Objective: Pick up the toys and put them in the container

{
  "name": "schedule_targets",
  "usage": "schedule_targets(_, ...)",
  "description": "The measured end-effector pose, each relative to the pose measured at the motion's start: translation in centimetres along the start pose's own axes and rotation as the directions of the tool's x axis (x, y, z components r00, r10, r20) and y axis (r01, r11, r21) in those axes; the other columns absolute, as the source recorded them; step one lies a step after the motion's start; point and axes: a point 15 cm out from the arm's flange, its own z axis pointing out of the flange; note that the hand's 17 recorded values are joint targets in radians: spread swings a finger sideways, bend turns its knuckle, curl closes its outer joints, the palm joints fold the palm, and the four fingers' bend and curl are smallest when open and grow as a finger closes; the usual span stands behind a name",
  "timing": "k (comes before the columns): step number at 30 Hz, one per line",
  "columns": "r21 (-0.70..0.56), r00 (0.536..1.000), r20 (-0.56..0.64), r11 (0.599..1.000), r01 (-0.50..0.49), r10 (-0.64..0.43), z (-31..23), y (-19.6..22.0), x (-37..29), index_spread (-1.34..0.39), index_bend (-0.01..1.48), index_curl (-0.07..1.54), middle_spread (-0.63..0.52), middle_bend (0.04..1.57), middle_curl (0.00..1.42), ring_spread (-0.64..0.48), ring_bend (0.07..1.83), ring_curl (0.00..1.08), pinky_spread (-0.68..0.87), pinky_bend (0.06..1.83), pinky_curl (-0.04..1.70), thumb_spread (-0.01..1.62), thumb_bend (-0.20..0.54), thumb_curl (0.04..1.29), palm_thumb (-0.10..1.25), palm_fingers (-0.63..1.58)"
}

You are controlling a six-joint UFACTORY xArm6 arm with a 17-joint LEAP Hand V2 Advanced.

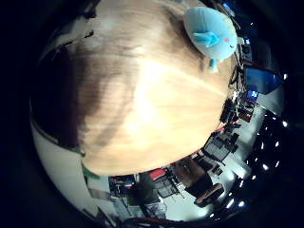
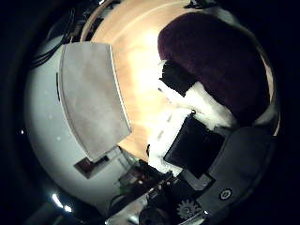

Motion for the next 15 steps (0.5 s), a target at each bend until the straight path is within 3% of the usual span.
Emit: schedule_targets(15,0.12,1.0,-0.025,0.993,0.014,-0.011,-5.9,1.8,-1.1,-0.29,1.04,0.66,-0.18,1.21,0.65,-0.2,1.41,0.55,-0.27,1.35,0.53,1.39,-0.007,0.21,0.65,1.23)
